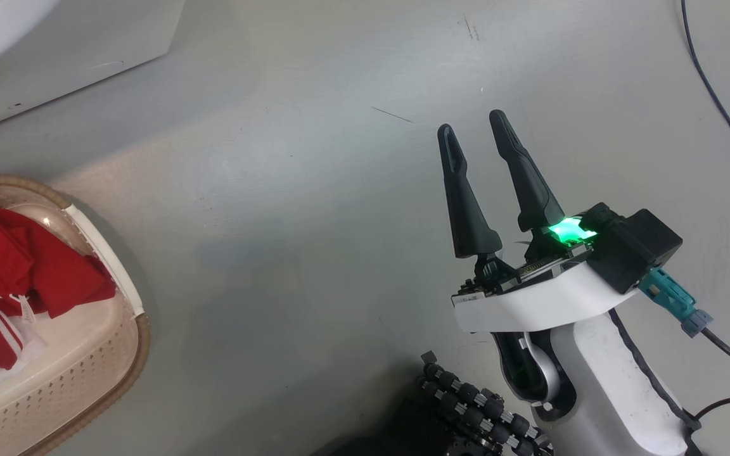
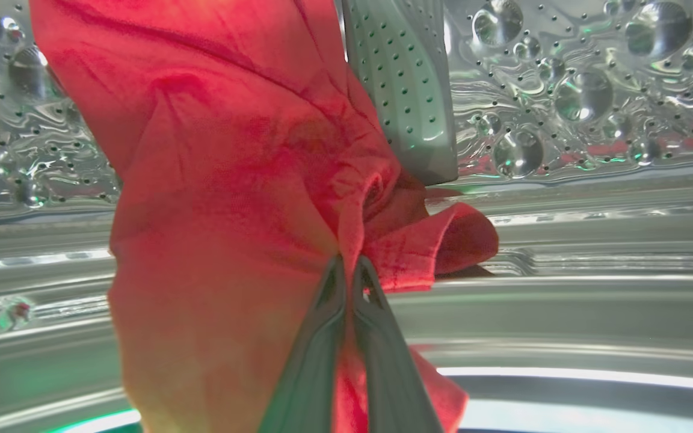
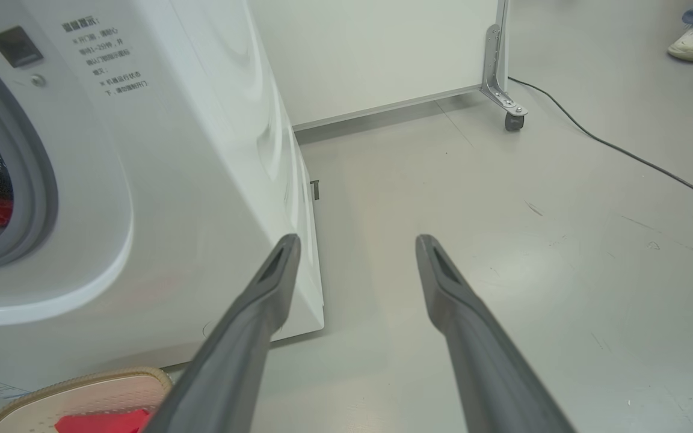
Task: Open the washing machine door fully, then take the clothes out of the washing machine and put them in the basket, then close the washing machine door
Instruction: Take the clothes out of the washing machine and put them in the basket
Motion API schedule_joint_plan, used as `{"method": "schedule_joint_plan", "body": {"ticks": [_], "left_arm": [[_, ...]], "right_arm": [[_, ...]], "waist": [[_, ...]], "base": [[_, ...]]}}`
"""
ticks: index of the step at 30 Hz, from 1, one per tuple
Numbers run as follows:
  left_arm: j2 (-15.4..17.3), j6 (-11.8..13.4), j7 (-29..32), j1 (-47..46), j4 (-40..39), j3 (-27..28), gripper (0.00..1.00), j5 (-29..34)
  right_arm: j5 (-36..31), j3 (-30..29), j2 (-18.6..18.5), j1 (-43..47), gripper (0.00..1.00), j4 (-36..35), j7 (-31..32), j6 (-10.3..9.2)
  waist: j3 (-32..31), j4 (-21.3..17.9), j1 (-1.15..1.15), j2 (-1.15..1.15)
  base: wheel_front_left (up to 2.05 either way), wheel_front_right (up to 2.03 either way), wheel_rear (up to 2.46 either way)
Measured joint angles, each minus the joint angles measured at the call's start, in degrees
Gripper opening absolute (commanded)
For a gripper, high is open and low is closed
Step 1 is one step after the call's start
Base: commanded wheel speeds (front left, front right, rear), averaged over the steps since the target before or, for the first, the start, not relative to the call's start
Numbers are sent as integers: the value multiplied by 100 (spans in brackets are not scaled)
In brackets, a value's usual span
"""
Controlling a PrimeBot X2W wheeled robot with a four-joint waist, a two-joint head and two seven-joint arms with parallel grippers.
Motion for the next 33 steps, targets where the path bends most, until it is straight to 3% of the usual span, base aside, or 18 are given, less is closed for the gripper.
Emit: {"method": "schedule_joint_plan", "body": {"ticks": [15,20,33], "left_arm": [[-263,-148,-727,7,-237,29,0,-99],[-371,-312,-1244,32,-401,56,0,-186],[-912,-416,-3110,834,-809,177,0,-225]], "right_arm": [[-156,-179,0,-57,100,52,0,-7],[-322,-257,-2,-108,100,82,0,-7],[-667,-435,-9,-113,100,245,0,-5]], "waist": [[-65,244,0,0],[-113,394,0,0],[-342,802,0,0]], "base": [[0,0,0],[0,0,0],[0,0,0]]}}
